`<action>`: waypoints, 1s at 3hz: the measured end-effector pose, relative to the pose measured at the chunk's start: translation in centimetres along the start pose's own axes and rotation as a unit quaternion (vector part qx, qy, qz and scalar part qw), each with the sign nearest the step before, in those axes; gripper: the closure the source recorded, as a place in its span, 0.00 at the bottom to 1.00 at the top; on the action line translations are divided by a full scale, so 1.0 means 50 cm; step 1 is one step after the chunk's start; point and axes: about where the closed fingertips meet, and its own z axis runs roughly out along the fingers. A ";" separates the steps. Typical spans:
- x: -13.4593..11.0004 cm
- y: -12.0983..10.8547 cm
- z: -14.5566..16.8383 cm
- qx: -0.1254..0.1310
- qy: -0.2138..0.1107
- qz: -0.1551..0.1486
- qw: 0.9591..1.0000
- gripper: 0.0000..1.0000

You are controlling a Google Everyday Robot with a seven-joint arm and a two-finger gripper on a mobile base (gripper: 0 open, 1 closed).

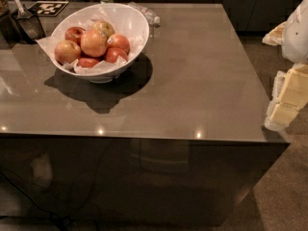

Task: Pick apple from white bowl

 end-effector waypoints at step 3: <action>-0.194 -0.084 -0.026 -0.006 0.000 0.002 1.000 0.00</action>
Offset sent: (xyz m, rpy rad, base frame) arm 0.0508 0.0853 0.0435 0.0009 0.1084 -0.0492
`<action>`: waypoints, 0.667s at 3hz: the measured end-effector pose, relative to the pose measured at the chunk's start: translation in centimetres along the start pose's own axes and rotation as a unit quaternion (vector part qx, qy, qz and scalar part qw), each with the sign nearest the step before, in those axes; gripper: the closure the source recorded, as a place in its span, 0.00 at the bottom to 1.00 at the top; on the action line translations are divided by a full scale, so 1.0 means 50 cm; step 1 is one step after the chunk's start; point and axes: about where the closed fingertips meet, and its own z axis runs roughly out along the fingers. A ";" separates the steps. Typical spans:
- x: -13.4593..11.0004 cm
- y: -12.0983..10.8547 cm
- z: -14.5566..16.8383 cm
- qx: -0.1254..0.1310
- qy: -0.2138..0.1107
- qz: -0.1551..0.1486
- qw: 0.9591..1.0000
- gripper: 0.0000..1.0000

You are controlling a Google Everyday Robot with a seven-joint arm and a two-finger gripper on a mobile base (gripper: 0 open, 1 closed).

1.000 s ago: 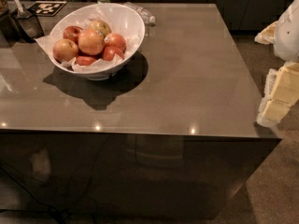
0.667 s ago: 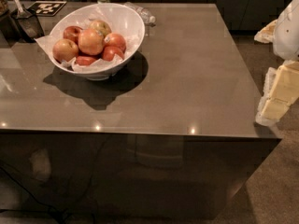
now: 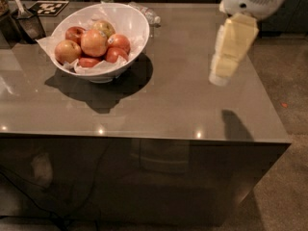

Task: Pick apple from white bowl

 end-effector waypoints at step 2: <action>-0.065 -0.020 -0.023 0.028 -0.032 -0.017 0.999 0.00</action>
Offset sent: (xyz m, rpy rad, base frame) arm 0.0093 0.0243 0.0160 0.0238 -0.0425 0.0363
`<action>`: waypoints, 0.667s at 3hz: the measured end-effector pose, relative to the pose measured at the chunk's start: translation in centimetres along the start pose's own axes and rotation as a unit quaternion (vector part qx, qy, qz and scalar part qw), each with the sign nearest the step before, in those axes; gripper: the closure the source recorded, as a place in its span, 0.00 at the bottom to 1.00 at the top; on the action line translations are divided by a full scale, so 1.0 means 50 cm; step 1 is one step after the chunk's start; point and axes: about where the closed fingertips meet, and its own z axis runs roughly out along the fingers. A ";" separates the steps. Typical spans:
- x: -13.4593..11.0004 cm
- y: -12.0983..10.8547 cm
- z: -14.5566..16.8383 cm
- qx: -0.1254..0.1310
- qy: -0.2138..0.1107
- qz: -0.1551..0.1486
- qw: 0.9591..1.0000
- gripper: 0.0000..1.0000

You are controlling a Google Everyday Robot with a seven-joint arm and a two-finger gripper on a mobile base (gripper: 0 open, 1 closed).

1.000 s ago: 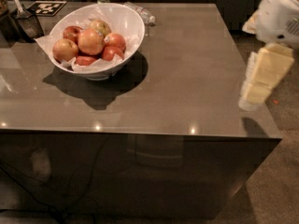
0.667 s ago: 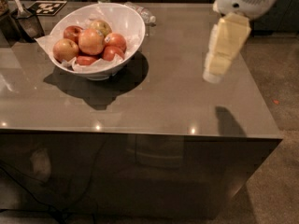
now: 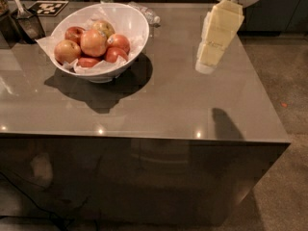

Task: Pick apple from white bowl

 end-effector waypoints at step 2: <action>-0.171 -0.067 0.041 -0.016 -0.062 -0.041 0.997 0.00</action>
Offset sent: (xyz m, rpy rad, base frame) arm 0.0687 0.1082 0.0104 0.0681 0.0961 0.2065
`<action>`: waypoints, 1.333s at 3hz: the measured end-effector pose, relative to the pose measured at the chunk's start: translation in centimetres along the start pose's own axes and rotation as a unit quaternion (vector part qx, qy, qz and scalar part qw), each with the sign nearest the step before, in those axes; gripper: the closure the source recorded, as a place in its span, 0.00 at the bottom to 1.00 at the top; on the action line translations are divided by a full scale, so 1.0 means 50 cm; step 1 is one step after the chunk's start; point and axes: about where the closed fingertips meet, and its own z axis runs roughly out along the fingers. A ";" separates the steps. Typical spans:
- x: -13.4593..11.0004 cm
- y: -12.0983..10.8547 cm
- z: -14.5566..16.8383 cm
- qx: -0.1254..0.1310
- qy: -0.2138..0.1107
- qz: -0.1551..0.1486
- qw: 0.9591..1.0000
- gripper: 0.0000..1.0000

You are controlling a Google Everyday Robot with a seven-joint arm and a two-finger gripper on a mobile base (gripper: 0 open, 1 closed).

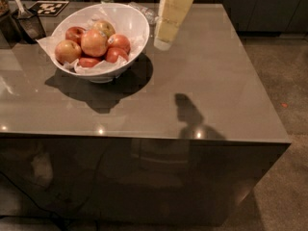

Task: Pick apple from white bowl

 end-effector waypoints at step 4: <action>-0.155 -0.068 0.110 -0.030 -0.061 -0.030 0.997 0.00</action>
Offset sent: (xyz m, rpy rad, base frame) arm 0.0462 0.0782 -0.0327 0.1054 0.1415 0.1514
